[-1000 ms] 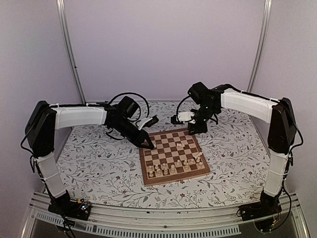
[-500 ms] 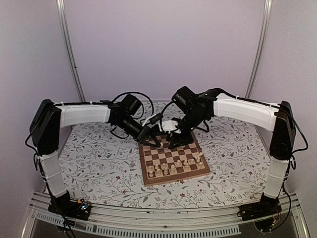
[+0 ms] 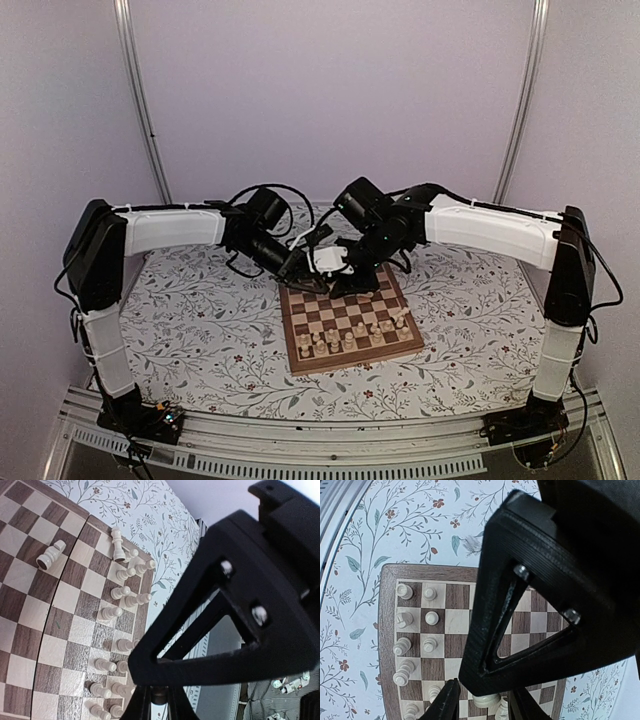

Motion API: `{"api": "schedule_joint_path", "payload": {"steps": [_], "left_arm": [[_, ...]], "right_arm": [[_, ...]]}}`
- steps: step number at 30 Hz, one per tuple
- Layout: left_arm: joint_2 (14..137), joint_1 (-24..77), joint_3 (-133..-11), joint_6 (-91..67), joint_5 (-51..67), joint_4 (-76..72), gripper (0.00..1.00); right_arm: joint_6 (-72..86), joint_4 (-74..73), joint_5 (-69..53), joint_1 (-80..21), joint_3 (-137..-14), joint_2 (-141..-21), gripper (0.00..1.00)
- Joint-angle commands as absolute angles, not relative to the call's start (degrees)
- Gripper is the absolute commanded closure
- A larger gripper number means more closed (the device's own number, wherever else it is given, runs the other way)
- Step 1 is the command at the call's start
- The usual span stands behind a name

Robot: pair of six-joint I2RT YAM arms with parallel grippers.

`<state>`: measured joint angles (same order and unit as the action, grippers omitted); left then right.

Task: Set up the chess pieces on the board
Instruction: Place the chess piece on the chessboard.

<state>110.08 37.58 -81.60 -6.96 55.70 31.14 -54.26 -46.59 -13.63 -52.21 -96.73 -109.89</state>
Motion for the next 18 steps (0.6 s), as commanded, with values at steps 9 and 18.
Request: {"api": "schedule_joint_path", "payload": {"steps": [9,18], "left_arm": [[109.18,37.47,-81.73,-7.69,53.50,29.58,0.81],[87.10,39.64,-61.83,-10.92,34.21,0.43,0.65]], "right_arm": [[-53.47,-44.97,-11.68,-52.59,-94.04,-110.02,0.90],[-39.65,-39.83,-35.36,-42.93,-92.22,-105.29,0.93]]}}
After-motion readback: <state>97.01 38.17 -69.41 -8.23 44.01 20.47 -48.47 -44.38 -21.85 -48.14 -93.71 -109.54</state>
